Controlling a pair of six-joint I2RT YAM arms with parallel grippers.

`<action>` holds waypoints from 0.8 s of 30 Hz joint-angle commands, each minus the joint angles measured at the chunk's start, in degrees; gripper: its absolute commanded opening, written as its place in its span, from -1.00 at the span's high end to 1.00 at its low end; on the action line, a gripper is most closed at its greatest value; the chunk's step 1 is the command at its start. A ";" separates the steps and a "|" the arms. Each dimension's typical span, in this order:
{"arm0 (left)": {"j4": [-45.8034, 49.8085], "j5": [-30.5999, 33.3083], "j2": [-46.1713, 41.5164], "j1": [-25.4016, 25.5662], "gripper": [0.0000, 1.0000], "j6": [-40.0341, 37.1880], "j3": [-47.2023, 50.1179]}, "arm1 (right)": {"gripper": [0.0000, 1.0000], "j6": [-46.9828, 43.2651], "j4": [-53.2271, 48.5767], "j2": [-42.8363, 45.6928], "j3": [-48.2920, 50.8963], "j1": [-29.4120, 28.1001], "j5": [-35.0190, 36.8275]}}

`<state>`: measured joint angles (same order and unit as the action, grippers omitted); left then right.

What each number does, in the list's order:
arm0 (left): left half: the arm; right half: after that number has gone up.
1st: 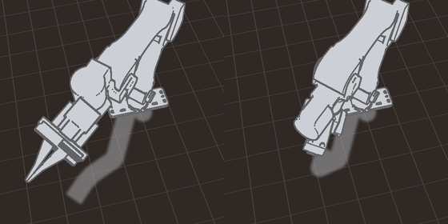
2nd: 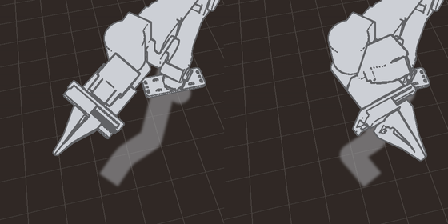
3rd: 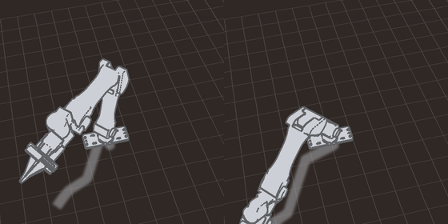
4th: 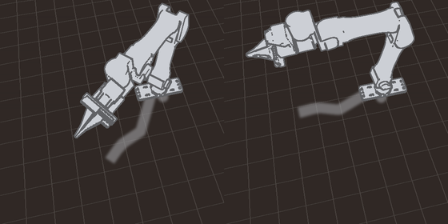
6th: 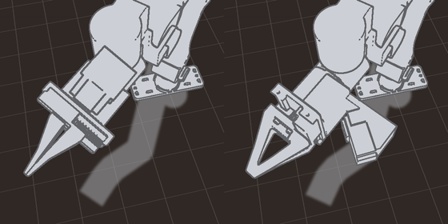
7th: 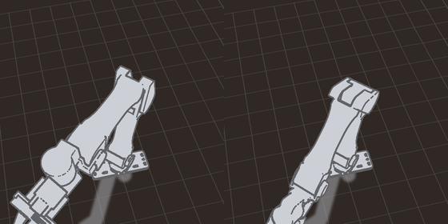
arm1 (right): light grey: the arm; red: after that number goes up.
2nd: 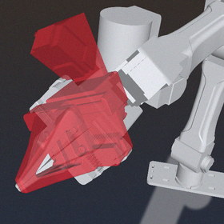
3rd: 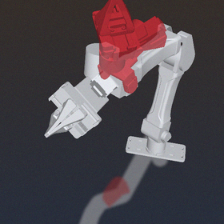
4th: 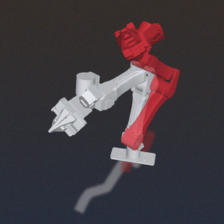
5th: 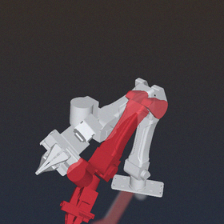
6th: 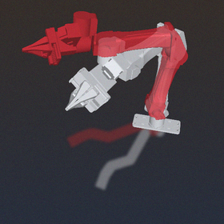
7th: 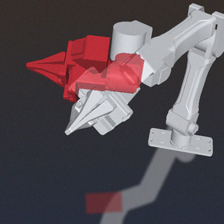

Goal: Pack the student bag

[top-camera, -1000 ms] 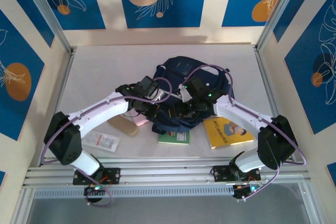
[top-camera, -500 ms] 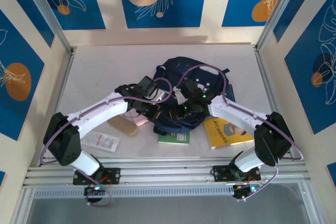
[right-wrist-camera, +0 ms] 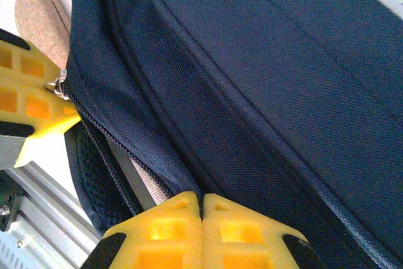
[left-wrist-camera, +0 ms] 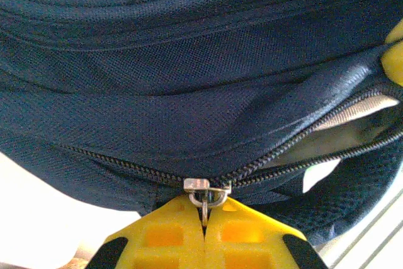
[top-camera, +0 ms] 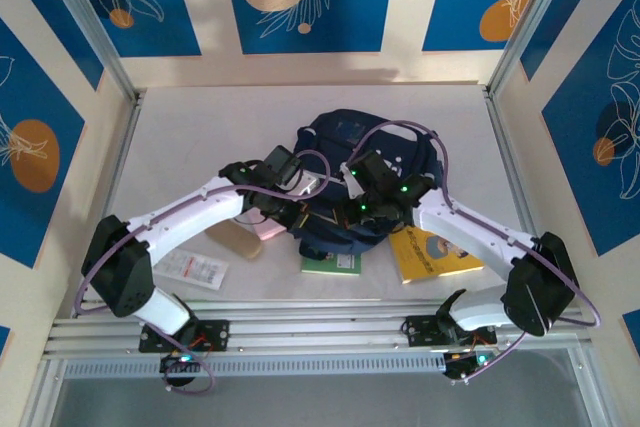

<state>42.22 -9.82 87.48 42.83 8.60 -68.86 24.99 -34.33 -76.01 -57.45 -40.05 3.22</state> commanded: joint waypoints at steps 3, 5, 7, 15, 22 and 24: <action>-0.54 -7.67 -1.72 0.01 1.00 1.47 -0.98 | 1.00 -0.66 -7.73 6.76 2.91 1.84 5.56; -1.83 -9.31 -1.36 0.45 1.00 2.18 -1.10 | 1.00 -0.24 -10.21 8.07 2.79 1.82 7.98; -2.93 -10.92 -0.29 1.00 1.00 3.03 -1.55 | 1.00 0.73 -12.95 9.23 3.00 2.40 9.77; -4.71 -10.47 4.17 4.23 1.00 4.83 -3.98 | 1.00 5.06 -18.09 14.79 5.82 7.16 12.03; -3.33 -9.15 5.29 4.00 0.94 5.74 -6.39 | 1.00 5.36 -16.84 16.76 6.07 8.94 7.41; -4.85 -11.50 4.51 4.17 0.69 8.25 -6.53 | 1.00 5.70 -15.99 17.18 6.27 8.94 4.25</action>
<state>38.09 -18.87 92.47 46.63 14.24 -73.21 28.93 -50.59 -60.42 -51.81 -31.51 11.55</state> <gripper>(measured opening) 0.122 0.046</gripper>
